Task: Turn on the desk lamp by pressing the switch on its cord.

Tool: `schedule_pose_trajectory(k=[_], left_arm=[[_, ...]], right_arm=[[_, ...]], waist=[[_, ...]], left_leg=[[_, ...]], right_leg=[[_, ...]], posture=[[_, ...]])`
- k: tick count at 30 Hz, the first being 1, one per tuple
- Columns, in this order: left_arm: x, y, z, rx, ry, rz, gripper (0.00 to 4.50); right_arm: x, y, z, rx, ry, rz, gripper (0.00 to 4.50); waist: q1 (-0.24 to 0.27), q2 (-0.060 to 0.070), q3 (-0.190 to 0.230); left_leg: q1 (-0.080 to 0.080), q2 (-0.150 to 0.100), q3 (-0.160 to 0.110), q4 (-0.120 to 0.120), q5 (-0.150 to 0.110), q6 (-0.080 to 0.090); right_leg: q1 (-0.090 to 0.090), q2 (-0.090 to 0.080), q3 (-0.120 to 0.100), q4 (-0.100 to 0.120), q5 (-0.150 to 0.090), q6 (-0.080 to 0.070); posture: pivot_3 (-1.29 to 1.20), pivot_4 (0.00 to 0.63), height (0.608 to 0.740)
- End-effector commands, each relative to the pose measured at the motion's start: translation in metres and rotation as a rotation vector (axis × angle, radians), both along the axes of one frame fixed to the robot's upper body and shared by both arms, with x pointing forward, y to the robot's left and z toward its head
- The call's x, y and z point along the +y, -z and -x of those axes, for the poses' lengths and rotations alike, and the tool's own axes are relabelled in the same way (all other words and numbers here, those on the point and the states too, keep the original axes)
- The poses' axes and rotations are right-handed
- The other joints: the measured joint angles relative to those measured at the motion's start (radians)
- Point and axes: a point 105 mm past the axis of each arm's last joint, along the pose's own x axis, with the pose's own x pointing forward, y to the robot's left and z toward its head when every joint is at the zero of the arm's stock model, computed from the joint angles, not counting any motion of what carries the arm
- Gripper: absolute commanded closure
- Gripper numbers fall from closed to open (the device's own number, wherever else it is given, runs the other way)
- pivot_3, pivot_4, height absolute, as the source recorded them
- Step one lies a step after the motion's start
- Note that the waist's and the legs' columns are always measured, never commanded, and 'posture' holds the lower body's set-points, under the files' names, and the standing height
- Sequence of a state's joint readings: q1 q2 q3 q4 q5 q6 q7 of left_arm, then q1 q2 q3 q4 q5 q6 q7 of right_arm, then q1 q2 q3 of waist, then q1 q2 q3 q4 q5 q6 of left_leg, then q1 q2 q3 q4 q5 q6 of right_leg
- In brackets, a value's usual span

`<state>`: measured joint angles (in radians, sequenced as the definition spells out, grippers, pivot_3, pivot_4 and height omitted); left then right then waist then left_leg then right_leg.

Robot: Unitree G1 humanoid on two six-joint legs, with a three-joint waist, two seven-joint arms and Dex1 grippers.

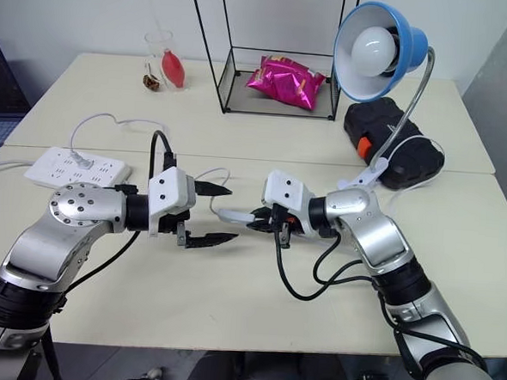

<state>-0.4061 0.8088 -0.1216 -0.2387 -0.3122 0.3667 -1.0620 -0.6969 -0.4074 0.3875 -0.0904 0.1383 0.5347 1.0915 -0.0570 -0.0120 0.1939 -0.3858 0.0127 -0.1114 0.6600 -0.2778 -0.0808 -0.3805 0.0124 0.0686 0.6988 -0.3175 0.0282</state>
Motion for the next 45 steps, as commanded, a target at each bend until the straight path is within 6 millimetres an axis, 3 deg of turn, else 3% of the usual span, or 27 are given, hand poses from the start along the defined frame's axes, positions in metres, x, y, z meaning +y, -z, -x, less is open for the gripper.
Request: schedule_pose_trajectory(k=[1,8,26,29,45], left_arm=[[0.001,-0.01,0.001,-0.028,0.04,-0.01,0.0],[0.001,-0.012,-0.006,-0.049,0.028,-0.011,0.0],[-0.001,-0.006,-0.01,-0.091,0.047,-0.079,3.32],[0.0,-0.005,-0.011,-0.096,0.047,-0.084,3.65],[-0.003,-0.008,-0.006,-0.106,0.084,-0.06,3.86]], right_arm=[[0.005,-0.012,0.007,-0.039,-0.043,-0.018,4.15],[0.005,-0.012,0.008,-0.043,-0.049,-0.015,4.15],[0.006,-0.014,0.01,-0.042,-0.063,-0.022,4.15],[0.007,-0.014,0.011,-0.041,-0.066,-0.023,4.15],[0.008,-0.015,0.014,-0.042,-0.088,-0.025,4.15]], waist=[[0.0,0.0,0.0],[0.0,0.0,0.0],[0.0,0.0,0.0],[0.0,0.0,0.0],[0.0,0.0,0.0]], left_leg=[[0.0,0.0,0.0,0.0,0.0,0.0],[0.0,0.0,0.0,0.0,0.0,0.0],[0.0,0.0,0.0,0.0,0.0,0.0],[0.0,0.0,0.0,0.0,0.0,0.0],[0.0,0.0,0.0,0.0,0.0,0.0]], right_leg=[[0.0,0.0,0.0,0.0,0.0,0.0],[0.0,0.0,0.0,0.0,0.0,0.0],[0.0,0.0,0.0,0.0,0.0,0.0],[0.0,0.0,0.0,0.0,0.0,0.0],[0.0,0.0,0.0,0.0,0.0,0.0]], posture=[[0.0,0.15,0.74],[0.0,0.15,0.74],[0.0,0.15,0.74],[0.0,0.15,0.74],[0.0,0.15,0.74]])
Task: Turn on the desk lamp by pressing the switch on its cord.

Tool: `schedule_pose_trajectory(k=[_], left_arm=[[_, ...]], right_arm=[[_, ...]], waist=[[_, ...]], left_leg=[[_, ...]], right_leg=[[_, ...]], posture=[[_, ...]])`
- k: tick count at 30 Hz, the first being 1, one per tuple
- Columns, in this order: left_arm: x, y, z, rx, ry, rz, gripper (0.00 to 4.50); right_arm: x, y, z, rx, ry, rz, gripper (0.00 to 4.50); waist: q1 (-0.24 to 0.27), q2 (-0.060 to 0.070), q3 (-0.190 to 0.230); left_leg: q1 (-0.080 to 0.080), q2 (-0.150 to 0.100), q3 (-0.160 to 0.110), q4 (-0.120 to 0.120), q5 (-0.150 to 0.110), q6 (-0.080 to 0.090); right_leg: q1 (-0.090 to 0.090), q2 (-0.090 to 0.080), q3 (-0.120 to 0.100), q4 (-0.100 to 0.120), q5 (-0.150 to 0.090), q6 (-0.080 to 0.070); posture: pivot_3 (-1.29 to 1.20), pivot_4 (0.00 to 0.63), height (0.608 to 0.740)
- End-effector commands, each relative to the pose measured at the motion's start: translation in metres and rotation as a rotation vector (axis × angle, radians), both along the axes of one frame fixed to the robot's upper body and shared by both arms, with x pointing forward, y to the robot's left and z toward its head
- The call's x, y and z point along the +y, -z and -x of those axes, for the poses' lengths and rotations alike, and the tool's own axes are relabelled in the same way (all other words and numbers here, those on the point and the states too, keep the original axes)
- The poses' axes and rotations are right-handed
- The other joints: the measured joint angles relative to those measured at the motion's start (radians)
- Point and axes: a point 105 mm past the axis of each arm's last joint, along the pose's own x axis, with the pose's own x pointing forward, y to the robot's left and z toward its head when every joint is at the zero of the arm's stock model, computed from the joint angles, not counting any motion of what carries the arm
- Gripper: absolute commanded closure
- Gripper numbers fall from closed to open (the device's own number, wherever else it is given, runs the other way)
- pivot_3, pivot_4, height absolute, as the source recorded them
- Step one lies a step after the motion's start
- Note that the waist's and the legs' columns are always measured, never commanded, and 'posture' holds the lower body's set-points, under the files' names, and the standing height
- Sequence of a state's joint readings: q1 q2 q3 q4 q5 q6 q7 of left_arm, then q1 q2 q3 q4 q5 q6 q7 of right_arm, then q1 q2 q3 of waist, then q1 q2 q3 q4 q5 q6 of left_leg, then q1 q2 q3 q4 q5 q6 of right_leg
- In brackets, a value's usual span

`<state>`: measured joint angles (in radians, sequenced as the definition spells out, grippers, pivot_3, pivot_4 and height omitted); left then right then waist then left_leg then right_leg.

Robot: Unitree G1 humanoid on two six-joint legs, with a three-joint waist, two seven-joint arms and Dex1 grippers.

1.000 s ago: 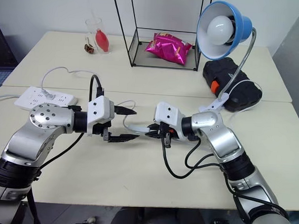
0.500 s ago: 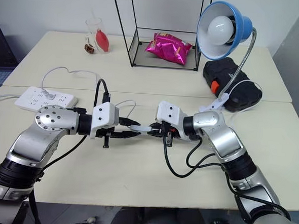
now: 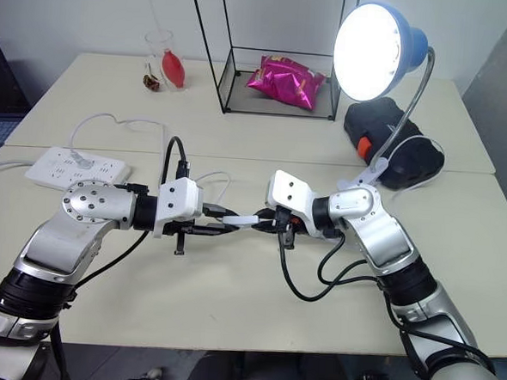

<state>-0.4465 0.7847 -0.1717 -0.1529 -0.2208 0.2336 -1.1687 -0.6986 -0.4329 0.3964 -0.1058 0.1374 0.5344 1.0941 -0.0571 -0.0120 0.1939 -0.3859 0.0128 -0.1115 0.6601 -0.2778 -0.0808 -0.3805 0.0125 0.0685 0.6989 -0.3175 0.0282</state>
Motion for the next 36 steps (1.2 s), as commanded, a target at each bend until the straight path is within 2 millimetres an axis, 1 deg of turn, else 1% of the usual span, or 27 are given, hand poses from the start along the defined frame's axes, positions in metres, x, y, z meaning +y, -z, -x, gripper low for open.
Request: schedule_pose_trajectory(k=[1,3,4,5,6,7,8,11,13,17,21,24,27,28,29,32,36], left_arm=[[0.003,-0.018,-0.005,-0.081,-0.025,0.028,3.86],[0.003,-0.017,-0.004,-0.078,-0.022,0.024,3.16],[0.003,-0.017,-0.004,-0.081,-0.019,0.019,3.15],[0.003,-0.016,-0.003,-0.084,-0.011,0.011,2.99],[0.002,-0.016,-0.002,-0.086,-0.008,0.01,2.68],[0.002,-0.016,-0.002,-0.087,-0.006,0.01,2.48],[0.002,-0.016,-0.002,-0.09,-0.003,0.008,2.38],[0.002,-0.015,0.0,-0.098,0.007,0.001,1.79],[0.002,-0.015,0.001,-0.103,0.012,-0.007,1.77],[0.006,-0.02,0.005,-0.107,-0.01,0.01,1.77],[0.012,-0.023,0.013,-0.101,-0.04,0.022,1.77],[0.021,-0.022,0.022,-0.087,-0.075,0.01,1.77],[0.036,-0.02,0.032,-0.057,-0.153,0.011,1.77],[0.039,-0.019,0.034,-0.048,-0.178,0.019,1.77],[0.042,-0.02,0.036,-0.039,-0.201,0.03,1.77],[0.047,-0.018,0.042,-0.016,-0.245,0.042,1.77],[0.05,-0.016,0.046,-0.014,-0.28,0.041,1.77]], right_arm=[[0.012,-0.015,0.013,-0.026,-0.087,-0.048,4.15],[0.012,-0.015,0.013,-0.026,-0.089,-0.048,4.15],[0.012,-0.015,0.013,-0.026,-0.09,-0.048,4.15],[0.012,-0.015,0.013,-0.026,-0.091,-0.048,4.15],[0.012,-0.015,0.013,-0.025,-0.092,-0.048,4.15],[0.012,-0.015,0.013,-0.025,-0.092,-0.048,4.15],[0.012,-0.015,0.013,-0.025,-0.092,-0.048,4.15],[0.013,-0.015,0.012,-0.024,-0.094,-0.047,4.15],[0.013,-0.014,0.012,-0.023,-0.094,-0.046,4.15],[0.013,-0.01,0.006,-0.031,-0.08,-0.04,4.15],[0.012,0.0,-0.007,-0.067,-0.055,-0.024,4.15],[0.012,0.006,-0.022,-0.082,-0.016,-0.024,4.15],[0.016,0.007,-0.05,-0.098,0.079,-0.052,4.15],[0.018,0.008,-0.056,-0.096,0.099,-0.058,4.15],[0.019,0.009,-0.062,-0.096,0.11,-0.061,4.15],[0.023,0.014,-0.071,-0.092,0.121,-0.06,4.15],[0.023,0.025,-0.077,-0.083,0.122,-0.032,4.15]], waist=[[0.0,0.0,0.0],[0.0,0.0,0.0],[0.0,0.0,0.0],[0.0,0.0,0.0],[0.0,0.0,0.0],[0.0,0.0,0.0],[0.0,0.0,0.0],[0.0,0.0,0.0],[0.0,0.0,0.0],[-0.001,0.0,0.0],[-0.001,0.0,0.0],[-0.004,0.0,0.0],[0.001,0.0,0.0],[-0.014,-0.001,0.0],[-0.018,-0.001,0.0],[-0.019,-0.001,0.0],[-0.019,-0.001,0.0]], left_leg=[[0.0,0.0,0.0,0.0,0.0,0.0],[0.0,0.0,0.0,0.0,0.0,0.0],[0.0,0.0,0.0,0.0,0.0,0.0],[0.0,0.0,0.0,0.0,0.0,0.0],[0.0,0.0,0.0,0.0,0.0,0.0],[0.0,0.0,0.0,0.0,0.0,0.0],[0.0,0.0,0.0,0.0,0.0,0.0],[0.0,0.0,0.0,0.0,0.0,0.0],[0.0,0.0,0.0,0.0,0.0,0.0],[0.0,0.0,0.0,0.0,0.0,0.0],[0.0,0.0,0.0,0.0,0.0,0.0],[0.0,0.001,0.0,0.0,0.0,0.0],[0.0,0.001,0.0,0.0,0.0,0.0],[0.0,0.001,0.0,0.0,0.0,0.0],[0.001,0.001,0.002,0.0,0.0,0.0],[0.001,0.002,0.001,0.0,0.0,0.0],[0.001,0.001,0.001,0.0,0.0,0.0]], right_leg=[[0.0,0.0,0.0,0.0,0.0,0.0],[0.0,0.0,0.0,0.0,0.0,0.0],[0.0,0.0,0.0,0.0,0.0,0.0],[0.0,0.0,0.0,0.0,0.0,0.0],[0.0,0.0,0.0,0.0,0.0,0.0],[0.0,0.0,0.0,0.0,0.0,0.0],[0.0,0.0,0.0,0.0,0.0,0.0],[0.0,0.0,0.0,0.0,0.0,0.0],[0.0,0.0,0.0,0.0,0.0,0.0],[0.0,0.0,0.0,0.0,0.0,0.0],[0.0,0.0,0.0,0.0,0.0,0.0],[0.0,0.0,0.0,0.0,0.0,0.0],[-0.001,0.0,0.0,0.001,0.0,0.0],[-0.001,0.0,0.0,0.001,0.0,0.0],[-0.001,0.0,0.002,0.002,0.0,0.0],[-0.001,0.0,0.002,0.003,0.0,0.0],[-0.001,0.0,0.002,0.003,0.0,0.0]], posture=[[0.0,0.15,0.74],[0.0,0.15,0.74],[0.0,0.15,0.74],[0.0,0.15,0.74],[0.0,0.15,0.74],[0.0,0.15,0.74],[0.0,0.15,0.74],[0.0,0.15,0.74],[0.0,0.15,0.74],[0.0,0.15,0.74],[0.0,0.15,0.74],[0.0,0.15,0.74],[0.0,0.15,0.74],[0.0,0.15,0.74],[0.0,0.15,0.74],[0.0,0.15,0.74],[0.0,0.15,0.74]])
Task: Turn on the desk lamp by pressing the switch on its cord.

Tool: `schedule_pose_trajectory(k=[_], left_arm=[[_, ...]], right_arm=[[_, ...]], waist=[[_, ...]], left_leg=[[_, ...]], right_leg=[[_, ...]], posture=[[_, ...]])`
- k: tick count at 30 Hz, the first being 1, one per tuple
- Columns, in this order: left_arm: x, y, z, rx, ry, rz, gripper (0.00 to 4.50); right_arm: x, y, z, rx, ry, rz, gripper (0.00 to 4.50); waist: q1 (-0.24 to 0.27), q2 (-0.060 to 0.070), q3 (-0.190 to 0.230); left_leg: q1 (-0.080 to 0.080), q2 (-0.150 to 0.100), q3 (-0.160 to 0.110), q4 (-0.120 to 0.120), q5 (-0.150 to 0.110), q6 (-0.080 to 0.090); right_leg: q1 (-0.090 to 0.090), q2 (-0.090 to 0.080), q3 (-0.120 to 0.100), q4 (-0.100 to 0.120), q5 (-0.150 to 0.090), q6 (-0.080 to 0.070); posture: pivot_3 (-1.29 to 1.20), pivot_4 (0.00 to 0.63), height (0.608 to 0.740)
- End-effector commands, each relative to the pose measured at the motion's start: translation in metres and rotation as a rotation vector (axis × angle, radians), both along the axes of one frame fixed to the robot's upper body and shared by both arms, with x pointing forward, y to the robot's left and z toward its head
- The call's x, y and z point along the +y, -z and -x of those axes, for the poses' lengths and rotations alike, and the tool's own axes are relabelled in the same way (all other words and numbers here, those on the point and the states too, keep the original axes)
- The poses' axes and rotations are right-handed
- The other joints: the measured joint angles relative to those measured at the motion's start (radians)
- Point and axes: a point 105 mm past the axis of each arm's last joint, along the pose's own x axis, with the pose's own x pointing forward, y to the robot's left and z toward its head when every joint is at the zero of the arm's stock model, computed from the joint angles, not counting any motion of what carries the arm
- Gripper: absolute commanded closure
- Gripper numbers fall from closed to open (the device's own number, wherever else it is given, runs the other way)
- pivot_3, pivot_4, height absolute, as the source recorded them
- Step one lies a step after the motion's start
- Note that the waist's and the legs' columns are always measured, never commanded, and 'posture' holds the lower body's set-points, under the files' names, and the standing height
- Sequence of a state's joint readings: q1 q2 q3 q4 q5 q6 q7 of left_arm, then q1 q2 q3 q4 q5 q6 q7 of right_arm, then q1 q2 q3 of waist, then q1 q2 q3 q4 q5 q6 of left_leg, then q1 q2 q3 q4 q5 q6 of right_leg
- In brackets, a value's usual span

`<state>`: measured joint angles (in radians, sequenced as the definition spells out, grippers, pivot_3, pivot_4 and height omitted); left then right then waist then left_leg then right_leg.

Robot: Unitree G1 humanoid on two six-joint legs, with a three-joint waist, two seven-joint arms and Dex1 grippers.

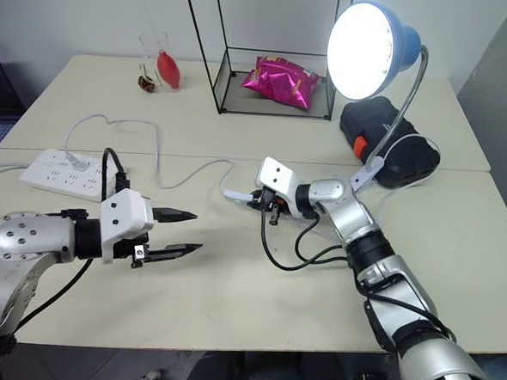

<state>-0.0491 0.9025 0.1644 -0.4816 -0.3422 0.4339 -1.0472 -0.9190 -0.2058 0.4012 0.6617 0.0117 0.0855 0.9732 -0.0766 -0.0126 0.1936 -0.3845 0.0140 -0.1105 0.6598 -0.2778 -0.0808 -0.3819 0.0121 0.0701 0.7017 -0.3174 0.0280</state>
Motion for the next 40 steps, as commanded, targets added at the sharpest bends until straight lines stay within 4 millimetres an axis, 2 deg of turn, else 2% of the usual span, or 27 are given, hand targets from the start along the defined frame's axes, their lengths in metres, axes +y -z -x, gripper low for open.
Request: schedule_pose_trajectory(k=[1,6,8,15,19,22,27,31,35,40], left_arm=[[0.001,-0.013,0.002,-0.057,-0.02,-0.007,1.77],[0.001,-0.013,0.001,-0.066,-0.037,0.004,1.77],[0.0,-0.013,0.001,-0.067,-0.038,0.007,1.77],[0.0,-0.014,0.0,-0.069,-0.038,0.016,1.77],[0.013,-0.018,-0.009,-0.096,-0.145,0.03,1.77],[0.022,-0.014,-0.006,-0.083,-0.183,-0.003,1.77],[0.03,-0.008,0.0,-0.039,-0.2,-0.02,1.77],[0.035,-0.006,0.0,-0.032,-0.212,-0.025,1.77],[0.038,-0.007,-0.001,-0.033,-0.219,-0.02,1.77],[0.04,-0.007,-0.003,-0.044,-0.215,-0.02,1.77]], right_arm=[[-0.001,-0.006,-0.007,-0.049,-0.002,0.0,4.15],[-0.002,0.002,-0.011,-0.044,0.006,0.023,4.15],[-0.005,0.004,-0.011,-0.041,0.003,0.032,3.45],[-0.013,-0.004,-0.008,-0.019,-0.023,0.015,1.63],[-0.029,-0.02,0.003,-0.036,-0.066,0.004,0.7],[-0.047,-0.037,0.022,-0.08,-0.107,0.01,0.03],[-0.077,-0.053,0.053,-0.084,-0.097,0.022,0.01],[-0.105,-0.06,0.068,-0.066,-0.011,0.03,0.01],[-0.116,-0.063,0.077,-0.044,0.038,0.023,0.01],[-0.117,-0.061,0.079,-0.035,0.064,0.02,0.01]], waist=[[0.001,0.0,0.0],[-0.003,0.0,0.0],[-0.004,0.0,0.0],[-0.004,0.0,0.0],[-0.002,0.0,0.0],[-0.001,0.0,0.0],[0.002,0.0,0.0],[0.015,0.0,0.0],[0.018,0.0,0.0],[0.018,0.0,0.0]], left_leg=[[0.0,0.0,0.0,0.0,0.0,0.0],[0.0,0.0,0.0,0.0,0.0,0.0],[0.001,0.0,0.0,0.0,0.0,0.0],[0.001,0.0,0.0,0.0,0.0,0.0],[0.0,0.0,0.0,0.0,0.0,0.0],[0.0,0.0,0.0,0.0,0.0,0.0],[-0.001,0.0,0.0,0.0,0.0,0.0],[-0.001,0.0,0.0,0.0,0.0,0.0],[-0.001,0.0,0.001,0.0,0.0,0.0],[-0.001,0.0,0.001,0.0,0.0,0.0]], right_leg=[[0.0,0.0,0.0,0.0,0.0,0.0],[0.0,0.0,0.0,0.001,0.0,0.0],[0.0,0.0,0.0,0.002,0.0,0.0],[-0.001,0.0,0.001,0.002,0.0,0.0],[-0.001,-0.001,0.0,0.002,0.0,0.0],[-0.001,-0.002,0.001,0.002,0.0,0.0],[-0.002,-0.002,0.0,0.002,0.0,0.0],[-0.002,-0.002,0.0,0.002,0.0,0.0],[-0.002,-0.002,0.001,0.002,0.0,0.0],[-0.001,-0.002,0.001,0.002,0.0,0.0]], posture=[[0.0,0.15,0.74],[0.0,0.15,0.74],[0.0,0.15,0.74],[0.0,0.15,0.74],[0.0,0.15,0.74],[0.0,0.15,0.74],[0.0,0.15,0.74],[0.0,0.15,0.74],[0.0,0.15,0.74],[0.0,0.15,0.74]])
